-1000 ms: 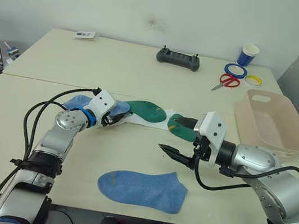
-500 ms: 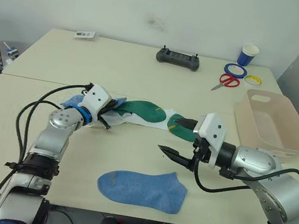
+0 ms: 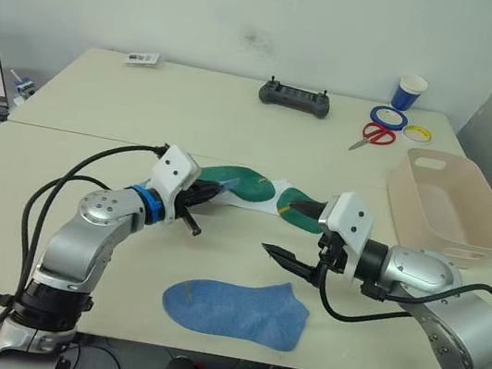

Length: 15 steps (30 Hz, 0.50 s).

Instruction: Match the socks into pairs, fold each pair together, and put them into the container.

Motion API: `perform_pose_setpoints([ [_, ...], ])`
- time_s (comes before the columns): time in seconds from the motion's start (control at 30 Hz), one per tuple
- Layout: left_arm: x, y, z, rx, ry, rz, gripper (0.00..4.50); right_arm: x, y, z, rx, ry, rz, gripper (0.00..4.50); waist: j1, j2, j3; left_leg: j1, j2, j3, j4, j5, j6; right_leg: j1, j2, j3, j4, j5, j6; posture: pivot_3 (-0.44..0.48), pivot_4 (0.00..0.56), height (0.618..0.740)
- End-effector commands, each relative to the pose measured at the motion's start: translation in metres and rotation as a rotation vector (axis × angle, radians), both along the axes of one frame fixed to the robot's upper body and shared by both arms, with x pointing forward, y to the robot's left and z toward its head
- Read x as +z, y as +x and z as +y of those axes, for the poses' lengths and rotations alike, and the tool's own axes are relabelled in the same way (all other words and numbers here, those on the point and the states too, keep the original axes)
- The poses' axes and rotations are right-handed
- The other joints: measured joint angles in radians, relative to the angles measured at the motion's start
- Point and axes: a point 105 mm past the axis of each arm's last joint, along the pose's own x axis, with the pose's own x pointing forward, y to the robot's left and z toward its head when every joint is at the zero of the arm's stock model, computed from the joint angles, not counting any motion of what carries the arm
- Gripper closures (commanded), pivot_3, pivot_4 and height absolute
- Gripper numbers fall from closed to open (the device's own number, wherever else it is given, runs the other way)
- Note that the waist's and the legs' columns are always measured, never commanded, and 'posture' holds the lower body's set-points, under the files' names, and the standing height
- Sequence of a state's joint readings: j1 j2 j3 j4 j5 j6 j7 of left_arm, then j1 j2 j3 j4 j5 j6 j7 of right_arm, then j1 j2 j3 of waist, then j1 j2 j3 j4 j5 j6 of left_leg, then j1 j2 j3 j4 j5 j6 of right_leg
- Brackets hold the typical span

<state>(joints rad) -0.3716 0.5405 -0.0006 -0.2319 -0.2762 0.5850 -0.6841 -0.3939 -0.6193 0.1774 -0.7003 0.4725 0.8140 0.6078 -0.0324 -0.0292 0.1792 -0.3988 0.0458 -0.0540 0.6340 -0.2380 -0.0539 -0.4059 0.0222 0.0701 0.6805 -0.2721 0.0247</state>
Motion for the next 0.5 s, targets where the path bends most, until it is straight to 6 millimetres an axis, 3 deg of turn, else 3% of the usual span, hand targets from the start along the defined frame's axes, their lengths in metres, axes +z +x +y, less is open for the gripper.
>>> perform_pose_setpoints([
  [0.03, 0.010, -0.004, -0.020, -0.056, -0.029, -0.016, 4.48, 0.009, -0.004, -0.005, -0.015, 0.004, -0.048, 0.00, 0.000, 0.000, 0.000, 0.000, 0.000, 0.000, 0.000, 0.000, 0.000, 0.000, 0.000, 0.000, 0.000, 0.000, 0.000, 0.000, 0.150, 0.740],
  [0.3, 0.013, -0.008, -0.072, -0.131, -0.168, 0.067, 4.48, 0.004, -0.007, -0.021, -0.082, -0.034, -0.026, 0.00, 0.003, 0.000, 0.000, -0.001, -0.001, 0.000, 0.002, 0.000, 0.000, 0.000, 0.000, 0.000, 0.000, 0.000, 0.000, 0.000, 0.150, 0.740],
  [0.5, 0.033, -0.021, -0.100, -0.216, -0.359, 0.166, 4.48, -0.005, -0.015, -0.041, -0.137, -0.092, 0.017, 0.00, 0.001, 0.000, 0.000, -0.001, -0.001, 0.000, 0.002, 0.000, 0.000, 0.000, 0.000, 0.000, 0.000, 0.000, 0.000, 0.000, 0.150, 0.740],
])
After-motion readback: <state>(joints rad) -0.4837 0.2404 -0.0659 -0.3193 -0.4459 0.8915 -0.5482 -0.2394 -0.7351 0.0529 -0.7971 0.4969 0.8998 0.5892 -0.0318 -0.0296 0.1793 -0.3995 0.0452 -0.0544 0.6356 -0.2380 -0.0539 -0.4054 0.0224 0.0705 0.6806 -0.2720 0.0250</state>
